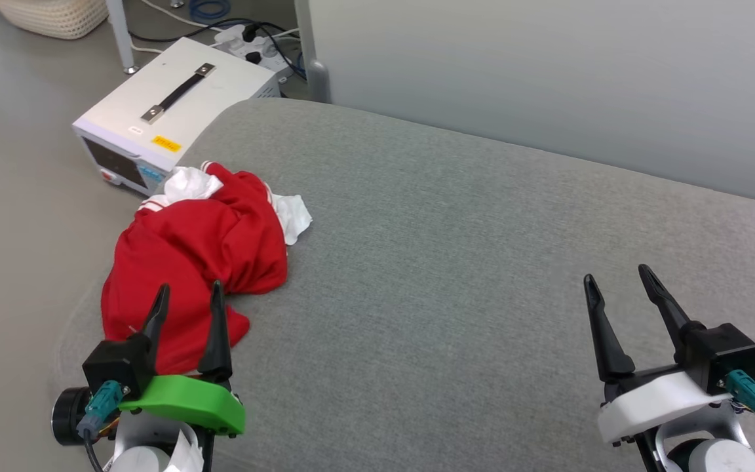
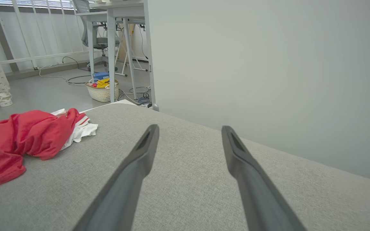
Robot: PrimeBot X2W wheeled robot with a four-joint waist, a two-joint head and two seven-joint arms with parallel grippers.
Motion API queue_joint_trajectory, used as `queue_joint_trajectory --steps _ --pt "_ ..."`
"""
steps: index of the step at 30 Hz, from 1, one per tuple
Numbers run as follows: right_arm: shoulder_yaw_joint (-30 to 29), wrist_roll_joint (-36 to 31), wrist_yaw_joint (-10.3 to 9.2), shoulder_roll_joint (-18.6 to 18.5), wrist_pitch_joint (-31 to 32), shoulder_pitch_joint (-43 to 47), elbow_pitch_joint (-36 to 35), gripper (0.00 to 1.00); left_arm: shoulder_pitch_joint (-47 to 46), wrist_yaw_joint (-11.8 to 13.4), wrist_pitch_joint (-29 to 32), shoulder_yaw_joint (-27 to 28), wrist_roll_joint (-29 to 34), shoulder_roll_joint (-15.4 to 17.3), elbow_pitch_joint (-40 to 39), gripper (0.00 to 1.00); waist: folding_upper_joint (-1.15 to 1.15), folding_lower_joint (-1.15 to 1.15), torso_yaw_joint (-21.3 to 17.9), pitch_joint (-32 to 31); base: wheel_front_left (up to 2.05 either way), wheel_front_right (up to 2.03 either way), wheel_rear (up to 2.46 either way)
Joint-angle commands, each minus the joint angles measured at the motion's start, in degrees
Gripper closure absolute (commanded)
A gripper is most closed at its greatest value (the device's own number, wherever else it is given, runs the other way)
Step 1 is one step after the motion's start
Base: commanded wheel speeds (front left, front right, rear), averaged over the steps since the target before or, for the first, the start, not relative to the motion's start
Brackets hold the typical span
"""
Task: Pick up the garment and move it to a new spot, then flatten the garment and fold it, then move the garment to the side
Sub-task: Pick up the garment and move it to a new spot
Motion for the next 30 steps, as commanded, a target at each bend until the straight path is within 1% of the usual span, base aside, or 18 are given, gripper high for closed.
queue_joint_trajectory --steps 1,8,16,25,30 --pt "0.25 -0.45 -0.03 -0.07 -0.36 0.14 -0.58 0.0 -0.59 -0.36 -0.61 0.32 -0.44 -0.19 0.22 0.0 0.0 0.0 3.2 0.08 0.0 0.0 0.0" --pt "0.99 -1.06 -0.04 -0.07 -0.83 0.09 -1.15 0.0 -0.35 -0.77 -1.45 1.4 -0.96 -0.21 0.35 0.0 0.0 0.0 7.28 0.12 0.0 0.0 0.0" --pt "1.12 -0.71 -0.04 -0.08 -1.42 0.18 -1.97 0.0 -0.19 -1.22 -2.4 2.13 -1.82 -0.23 0.61 0.0 0.0 0.0 10.61 0.18 0.0 0.0 0.0" --pt "1.08 -1.27 -0.04 -0.08 -1.54 -0.27 -3.6 0.0 -1.48 -1.74 -3.47 3.12 -3.2 -0.19 1.7 0.0 0.0 0.0 12.57 1.54 0.0 0.0 0.0" --pt "1.13 -1.91 -0.05 -0.08 -0.9 -0.87 -4.91 0.0 -3.96 -2.02 -4.05 2.38 -4.54 0.69 3.92 0.0 0.0 0.0 12.94 3.52 0.0 0.0 0.0"
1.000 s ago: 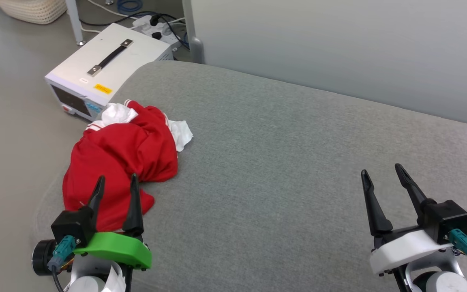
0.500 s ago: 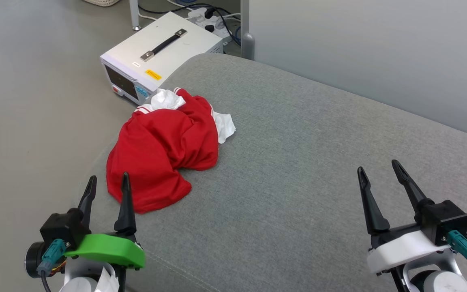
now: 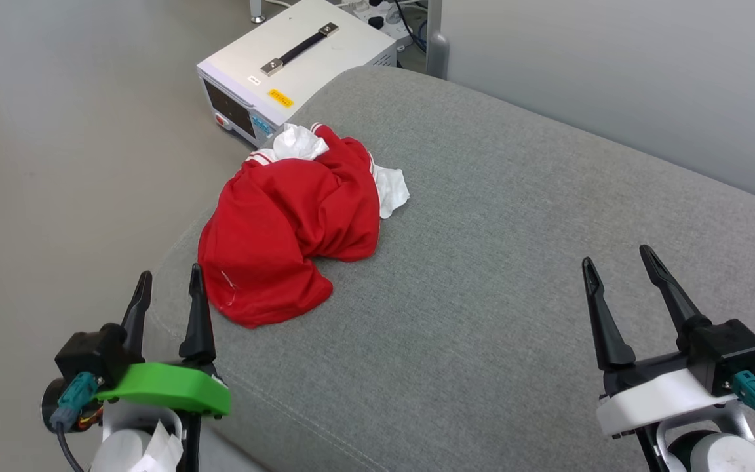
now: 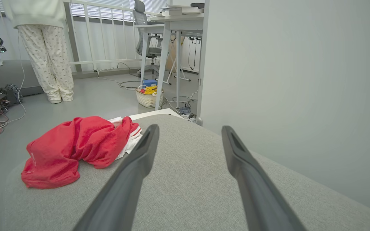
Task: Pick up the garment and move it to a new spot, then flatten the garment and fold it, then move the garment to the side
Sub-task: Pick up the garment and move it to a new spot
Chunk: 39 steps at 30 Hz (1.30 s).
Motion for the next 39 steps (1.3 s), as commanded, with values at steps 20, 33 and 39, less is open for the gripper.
queue_joint_trajectory --steps 20,33,39 --pt "0.14 -1.42 -0.05 -5.28 5.78 -9.72 -10.22 0.0 -34.02 -1.59 9.7 -14.17 -21.85 16.75 30.15 0.0 0.0 0.0 -6.25 20.05 0.0 0.0 0.0" --pt "-0.24 -0.94 -0.05 -6.43 6.75 -12.83 -12.77 0.0 -43.17 -1.61 29.04 -25.07 -35.19 26.35 41.57 0.0 0.0 0.0 -11.49 27.56 0.0 0.0 0.0" --pt "-0.14 -0.52 -0.05 -6.62 7.35 -13.63 -13.4 0.0 -42.86 -1.61 36.47 -27.6 -41.61 27.4 44.41 0.0 0.0 0.0 -12.54 29.39 0.0 0.0 0.0"
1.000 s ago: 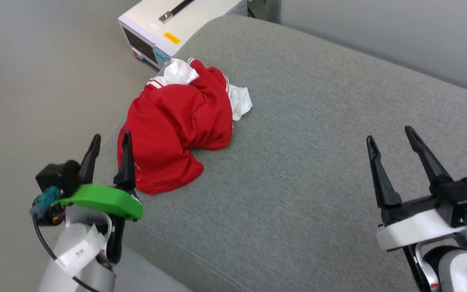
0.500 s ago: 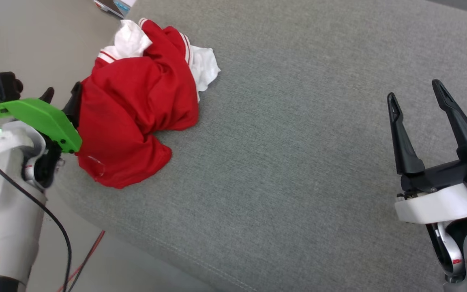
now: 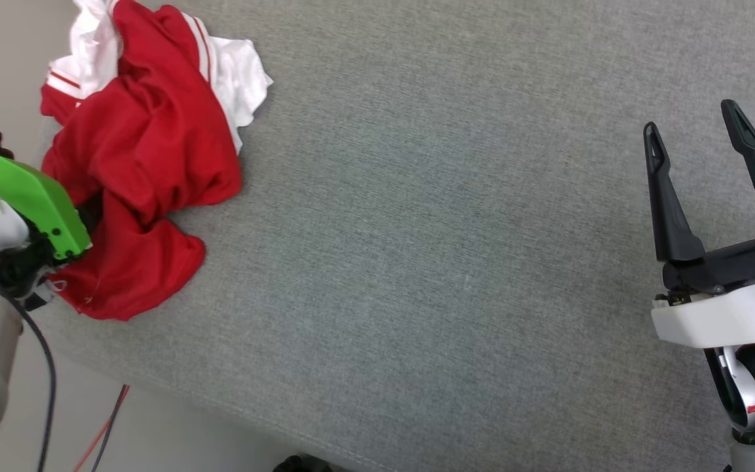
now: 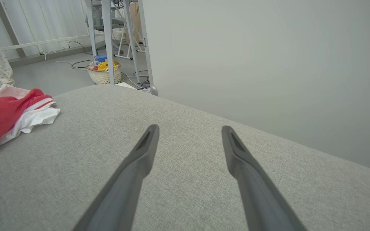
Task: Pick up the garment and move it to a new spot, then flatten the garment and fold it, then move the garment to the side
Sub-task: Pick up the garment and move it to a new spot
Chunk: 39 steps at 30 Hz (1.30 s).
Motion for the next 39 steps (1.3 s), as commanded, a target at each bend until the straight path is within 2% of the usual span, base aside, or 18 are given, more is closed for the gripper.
queue_joint_trajectory --steps 1,2,3,7,16,23,31,39 --pt "-0.19 0.36 -0.05 -0.1 0.2 -1.1 -0.53 0.0 -0.2 -0.16 1.68 -0.97 -1.1 -0.26 0.84 0.0 -0.01 -0.01 -1.49 1.62 0.0 0.0 0.0" --pt "-0.31 0.41 -0.05 -0.08 0.25 -1.12 -0.56 0.0 -0.18 -0.16 2.45 -1.31 -1.88 -0.33 1.16 0.0 -0.01 -0.01 -1.54 1.69 0.0 0.0 0.0" --pt "-0.62 0.62 -0.05 0.08 0.14 -0.97 -0.28 0.0 -0.07 -0.16 2.99 -2.47 -3.41 -0.72 2.37 1.0 -0.01 -0.01 -1.54 1.16 0.0 0.0 0.0" --pt "-0.79 0.58 -0.05 0.58 -0.62 -0.75 0.48 0.0 -0.76 -0.16 -0.08 -3.5 -2.6 -0.22 3.8 1.0 -0.01 -0.01 -1.48 -0.84 0.0 0.0 0.0" --pt "-2.12 1.61 -0.05 3.32 -3.73 1.46 3.84 0.0 -6.02 -0.1 -13.93 -5.06 2.95 0.94 5.93 1.0 -0.01 -0.01 -1.27 -9.54 0.0 0.0 0.0" --pt "-4.02 2.63 -0.05 5.48 -6.8 4.1 6.53 0.0 -9.53 0.8 -24.03 -6.65 7.53 0.96 4.79 1.0 -0.01 -0.01 -3.32 -17.03 0.0 0.0 0.0" --pt "-6.22 3.59 -0.05 6.31 -8.56 7.66 8.12 0.0 -11.48 1.71 -29.75 -9.43 11.06 -2.61 -0.59 1.0 -0.01 -0.01 -7.48 -22.77 0.0 0.0 0.0" --pt "-8.03 6.03 -0.05 6.37 -9.6 10.25 8.68 0.0 -8.43 2.2 -29.3 -13.13 11.75 -8.7 -10.45 1.0 -0.01 -0.01 -14.53 -26.45 0.0 0.0 0.0"
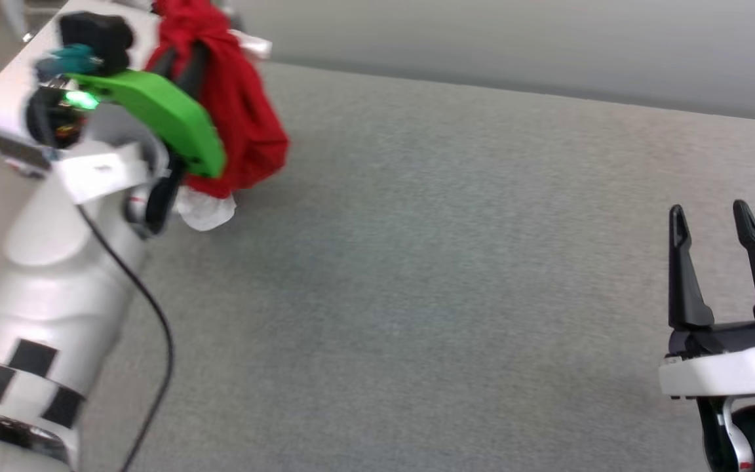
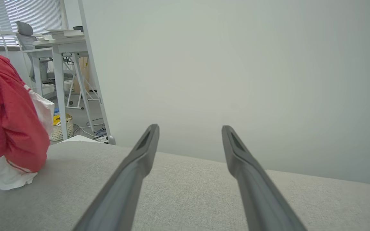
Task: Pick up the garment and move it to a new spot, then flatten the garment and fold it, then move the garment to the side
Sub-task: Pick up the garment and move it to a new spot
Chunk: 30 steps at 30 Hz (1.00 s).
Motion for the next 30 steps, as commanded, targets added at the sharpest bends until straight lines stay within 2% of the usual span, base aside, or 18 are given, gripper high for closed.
queue_joint_trajectory --steps 1,10,20,25,30 --pt "-0.65 0.75 -0.05 -0.13 -0.38 1.08 0.1 0.0 1.66 0.39 0.39 -0.76 0.5 -1.44 -1.83 1.0 0.0 0.01 -5.65 -3.81 0.0 0.0 0.0" --pt "-1.87 1.96 -0.05 -0.12 -0.64 2.19 -0.24 0.0 7.18 1.04 4.34 -6.61 0.41 -7.62 -16.07 1.0 0.0 0.01 -13.69 -4.19 0.0 0.0 0.0" --pt "-2.22 3.28 -0.05 -0.12 -1.56 1.67 -0.68 0.0 13.26 0.66 8.55 -17.14 1.47 -15.16 -28.09 1.0 0.0 0.01 -18.75 0.23 0.0 0.0 0.0" --pt "-1.59 4.28 -0.05 -0.12 -2.49 0.61 -0.15 0.0 17.25 1.48 9.92 -20.79 2.02 -15.38 -26.52 1.0 0.0 0.01 -19.95 3.74 0.0 0.0 0.0" --pt "-1.29 4.84 -0.05 -0.12 -3.51 -0.39 0.72 0.0 19.57 3.31 9.53 -21.57 3.42 -12.74 -21.32 1.0 0.0 0.01 -19.99 7.01 0.0 0.0 0.0"
